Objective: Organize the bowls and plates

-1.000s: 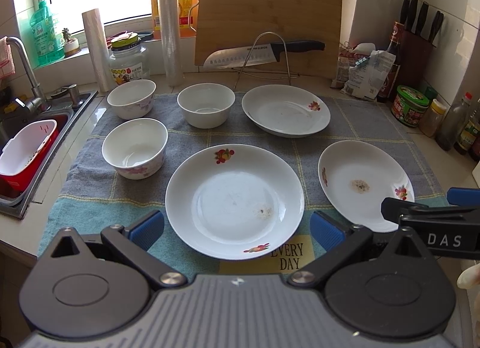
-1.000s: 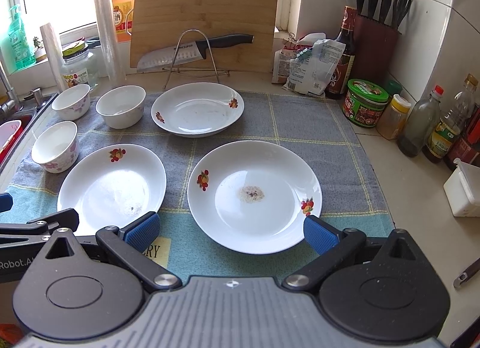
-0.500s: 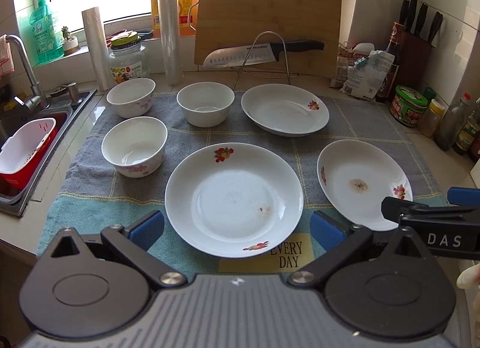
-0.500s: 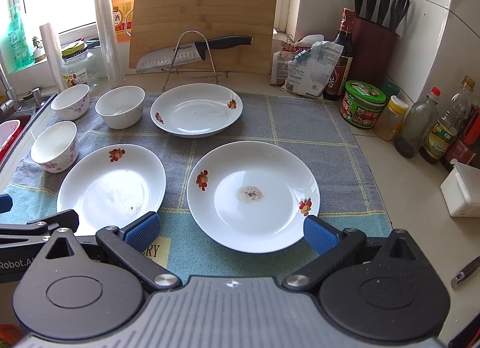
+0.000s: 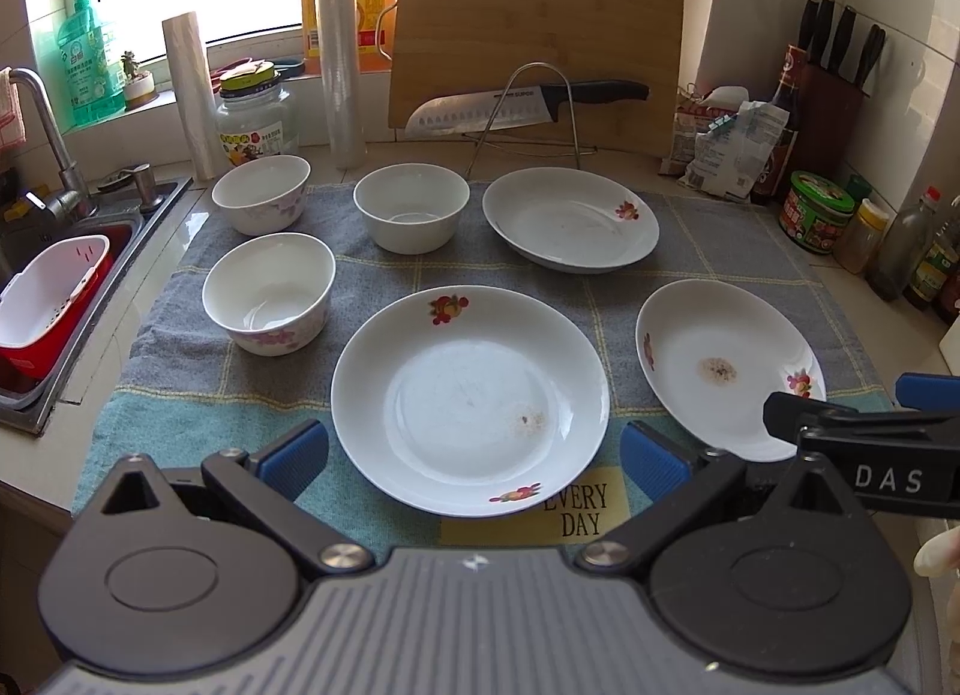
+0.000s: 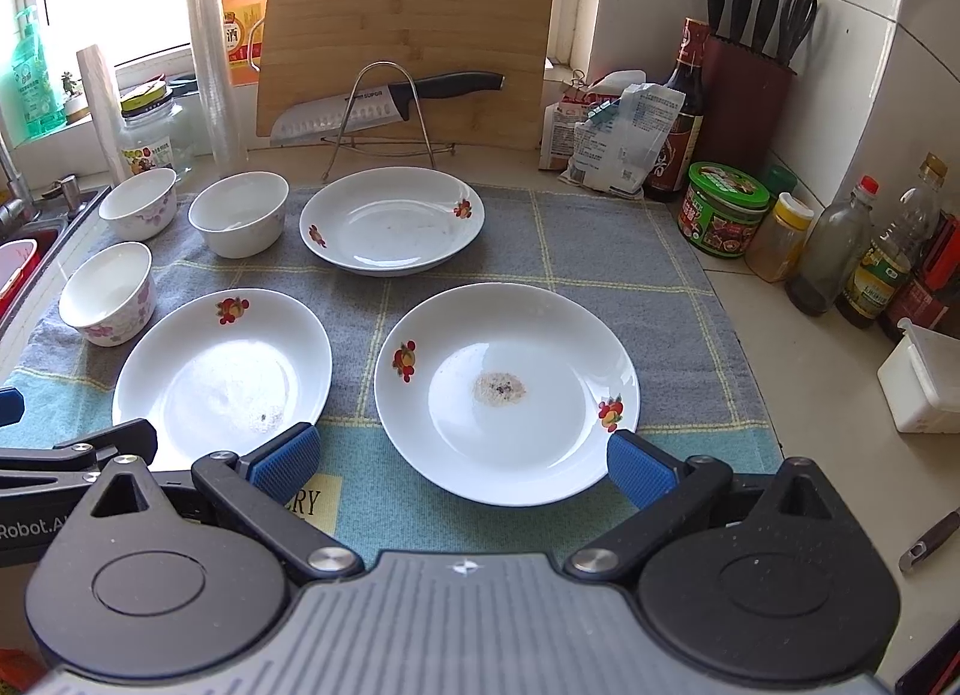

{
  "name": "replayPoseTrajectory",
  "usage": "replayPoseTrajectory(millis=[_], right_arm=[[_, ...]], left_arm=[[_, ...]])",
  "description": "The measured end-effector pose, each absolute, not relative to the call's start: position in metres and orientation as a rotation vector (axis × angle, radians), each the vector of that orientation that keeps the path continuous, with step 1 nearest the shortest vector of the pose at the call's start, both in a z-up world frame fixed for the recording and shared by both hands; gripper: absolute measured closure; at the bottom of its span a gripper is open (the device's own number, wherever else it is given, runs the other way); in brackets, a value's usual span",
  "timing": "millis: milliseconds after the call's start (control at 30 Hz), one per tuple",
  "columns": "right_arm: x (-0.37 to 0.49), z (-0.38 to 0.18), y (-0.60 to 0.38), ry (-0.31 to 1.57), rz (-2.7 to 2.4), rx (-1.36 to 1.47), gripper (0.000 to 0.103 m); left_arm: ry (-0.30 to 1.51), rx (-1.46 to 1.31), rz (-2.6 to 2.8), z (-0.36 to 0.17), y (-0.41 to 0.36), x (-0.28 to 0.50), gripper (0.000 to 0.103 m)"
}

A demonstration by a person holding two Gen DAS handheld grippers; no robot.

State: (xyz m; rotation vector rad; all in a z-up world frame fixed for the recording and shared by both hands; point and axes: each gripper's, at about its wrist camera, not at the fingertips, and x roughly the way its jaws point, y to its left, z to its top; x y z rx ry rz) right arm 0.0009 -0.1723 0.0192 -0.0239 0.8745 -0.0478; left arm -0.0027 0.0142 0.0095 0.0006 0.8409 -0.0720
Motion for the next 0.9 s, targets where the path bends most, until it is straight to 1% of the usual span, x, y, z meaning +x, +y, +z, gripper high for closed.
replayPoseTrajectory(millis=[400,900], right_arm=[[0.006,0.02,-0.168,0.874,-0.061,-0.024,0.0],[0.003,0.021,-0.159,0.78,-0.056,-0.016,0.0]], left_arm=[[0.849,-0.015,-0.106,0.007,0.022,0.006,0.001],[0.744,0.012,-0.306,0.009,0.038,0.015,0.001]])
